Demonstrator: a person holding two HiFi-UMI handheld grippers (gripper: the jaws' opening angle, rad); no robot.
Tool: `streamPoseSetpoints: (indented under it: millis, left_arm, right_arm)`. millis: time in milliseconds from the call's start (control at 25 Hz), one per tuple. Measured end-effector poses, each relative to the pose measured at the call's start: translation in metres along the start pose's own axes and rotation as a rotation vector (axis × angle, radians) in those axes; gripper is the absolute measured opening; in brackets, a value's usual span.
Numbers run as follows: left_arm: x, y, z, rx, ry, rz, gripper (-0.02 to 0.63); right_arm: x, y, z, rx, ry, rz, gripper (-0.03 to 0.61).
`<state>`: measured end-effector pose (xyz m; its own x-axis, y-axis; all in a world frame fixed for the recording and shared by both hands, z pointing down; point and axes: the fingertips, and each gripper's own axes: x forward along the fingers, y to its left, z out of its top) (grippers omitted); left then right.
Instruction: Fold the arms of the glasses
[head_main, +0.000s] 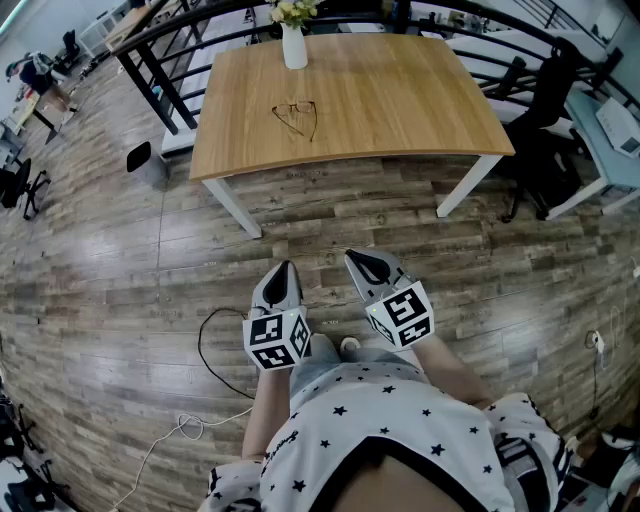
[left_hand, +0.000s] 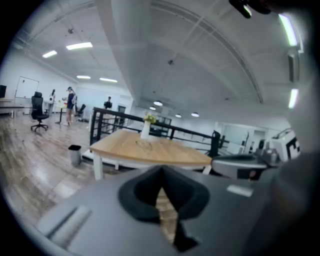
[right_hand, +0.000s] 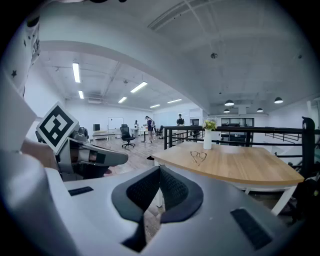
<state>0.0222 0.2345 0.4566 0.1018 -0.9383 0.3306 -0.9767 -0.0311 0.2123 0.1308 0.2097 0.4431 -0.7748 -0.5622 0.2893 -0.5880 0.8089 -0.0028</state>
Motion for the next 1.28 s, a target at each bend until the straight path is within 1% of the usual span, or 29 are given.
streamPoseSetpoints:
  millis: [120, 280, 520, 760, 1040, 1280]
  left_arm:
    - [-0.011, -0.008, -0.001, -0.002, -0.005, -0.008, 0.006]
    - [-0.020, -0.015, -0.004, -0.010, -0.007, -0.011, 0.006]
    - [-0.016, -0.022, -0.009, 0.000, 0.001, -0.019, 0.006]
    - [-0.015, -0.025, -0.008, -0.025, -0.006, -0.015, 0.006]
    - [-0.013, -0.028, -0.013, -0.035, -0.001, -0.010, 0.006]
    - [-0.004, -0.020, -0.012, -0.049, 0.005, -0.004, 0.006]
  right_arm:
    - [-0.013, 0.003, -0.001, 0.017, -0.011, -0.006, 0.015]
    - [-0.022, 0.008, -0.003, -0.002, -0.018, 0.005, 0.015]
    - [-0.025, 0.002, -0.007, -0.006, -0.012, 0.011, 0.017]
    - [-0.031, -0.004, -0.014, 0.003, 0.004, 0.034, 0.017]
    - [-0.027, 0.000, -0.011, 0.010, -0.013, 0.073, 0.017]
    - [-0.013, -0.001, -0.011, 0.016, -0.010, 0.091, 0.017]
